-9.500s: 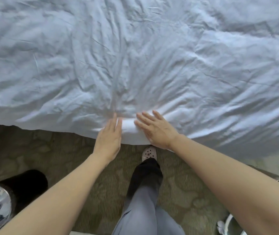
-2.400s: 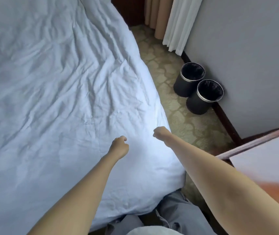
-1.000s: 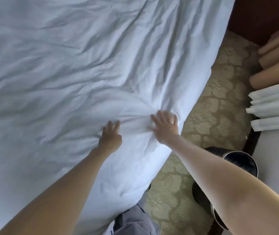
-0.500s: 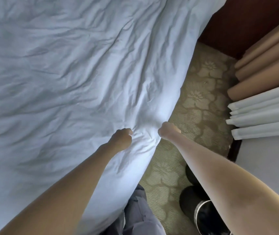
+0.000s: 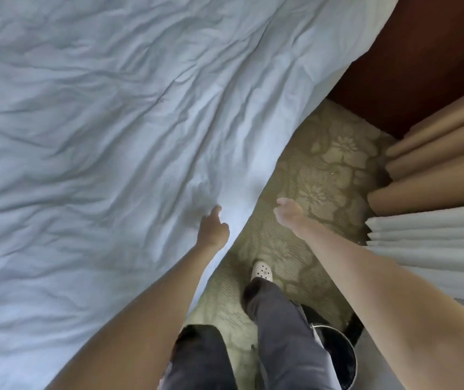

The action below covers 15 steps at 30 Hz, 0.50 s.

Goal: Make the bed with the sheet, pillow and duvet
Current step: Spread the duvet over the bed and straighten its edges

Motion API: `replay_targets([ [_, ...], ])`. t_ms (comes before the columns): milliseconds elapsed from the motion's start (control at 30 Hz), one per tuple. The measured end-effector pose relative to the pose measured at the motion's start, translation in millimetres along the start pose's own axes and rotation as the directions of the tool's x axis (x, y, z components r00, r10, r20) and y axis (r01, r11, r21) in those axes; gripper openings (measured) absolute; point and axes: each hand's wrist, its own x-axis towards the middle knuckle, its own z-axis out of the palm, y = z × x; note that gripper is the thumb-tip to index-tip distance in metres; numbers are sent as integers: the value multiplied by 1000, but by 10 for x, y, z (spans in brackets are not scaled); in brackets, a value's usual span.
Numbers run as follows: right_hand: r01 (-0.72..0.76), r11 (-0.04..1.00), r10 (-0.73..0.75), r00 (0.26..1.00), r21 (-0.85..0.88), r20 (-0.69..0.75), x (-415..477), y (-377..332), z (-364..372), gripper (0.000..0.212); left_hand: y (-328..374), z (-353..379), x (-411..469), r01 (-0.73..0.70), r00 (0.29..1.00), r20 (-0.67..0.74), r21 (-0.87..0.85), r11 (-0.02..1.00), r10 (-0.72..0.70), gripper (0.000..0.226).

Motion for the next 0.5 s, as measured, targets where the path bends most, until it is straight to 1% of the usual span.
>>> replay_targets([
  [100, 59, 995, -58, 998, -76, 17, 302, -24, -374, 54, 392, 132, 179, -9, 990, -142, 89, 996, 21, 63],
  [133, 74, 993, -72, 997, -87, 25, 400, -55, -486, 55, 514, 141, 264, -21, 985, -166, 118, 993, 40, 64],
  [233, 82, 996, -84, 994, 29, 72, 816, -169, -773, 54, 839, 136, 569, -37, 984, -167, 124, 992, 57, 65],
  [300, 72, 995, -80, 991, 71, 106, 1134, -294, -945, 46, 1021, 137, 820, -21, 986, -163, 118, 993, 40, 66],
  [333, 70, 995, -79, 989, 77, 122, 1292, -346, -1029, 44, 1084, 147, 936, 5, 985, -171, 125, 992, 17, 66],
  [433, 6, 971, -45, 986, 237, 159, 1754, -469, -1275, 45, 1243, 210, 1216, 126, 979, -178, 136, 983, -101, 66],
  [500, -29, 949, -23, 987, 315, 160, 2003, -551, -1430, 52, 1327, 259, 1388, 184, 968, -191, 108, 977, -161, 55],
])
